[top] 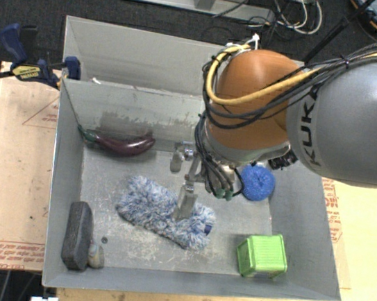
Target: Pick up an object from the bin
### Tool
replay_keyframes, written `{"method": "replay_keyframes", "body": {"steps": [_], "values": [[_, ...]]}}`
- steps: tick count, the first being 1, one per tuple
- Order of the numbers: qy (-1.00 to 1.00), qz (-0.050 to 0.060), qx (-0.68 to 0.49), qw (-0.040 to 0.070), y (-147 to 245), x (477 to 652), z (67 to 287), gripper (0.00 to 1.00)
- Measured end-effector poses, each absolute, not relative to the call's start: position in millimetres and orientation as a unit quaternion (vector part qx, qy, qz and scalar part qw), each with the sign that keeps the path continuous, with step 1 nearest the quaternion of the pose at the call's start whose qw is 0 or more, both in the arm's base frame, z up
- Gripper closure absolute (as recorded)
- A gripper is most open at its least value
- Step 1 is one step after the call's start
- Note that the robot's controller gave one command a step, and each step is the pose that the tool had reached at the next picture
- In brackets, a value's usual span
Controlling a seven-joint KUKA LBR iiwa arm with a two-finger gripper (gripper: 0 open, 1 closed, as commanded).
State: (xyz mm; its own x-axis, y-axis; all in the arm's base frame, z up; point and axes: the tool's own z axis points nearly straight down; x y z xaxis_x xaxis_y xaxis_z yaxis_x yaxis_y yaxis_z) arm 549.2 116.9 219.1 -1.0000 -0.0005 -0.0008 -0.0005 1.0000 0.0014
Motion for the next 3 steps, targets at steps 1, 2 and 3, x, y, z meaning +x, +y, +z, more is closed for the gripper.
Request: {"method": "replay_keyframes", "body": {"steps": [1, 2, 3], "values": [[0.999, 0.001, 0.039, 0.003, 98, 562.2, 159, 0.0], [0.997, 0.001, 0.08, 0.001, 85, 581.2, 71, 0.0], [0.997, 0.001, 0.08, 0.001, 84, 571.9, 69, 0.0]]}}
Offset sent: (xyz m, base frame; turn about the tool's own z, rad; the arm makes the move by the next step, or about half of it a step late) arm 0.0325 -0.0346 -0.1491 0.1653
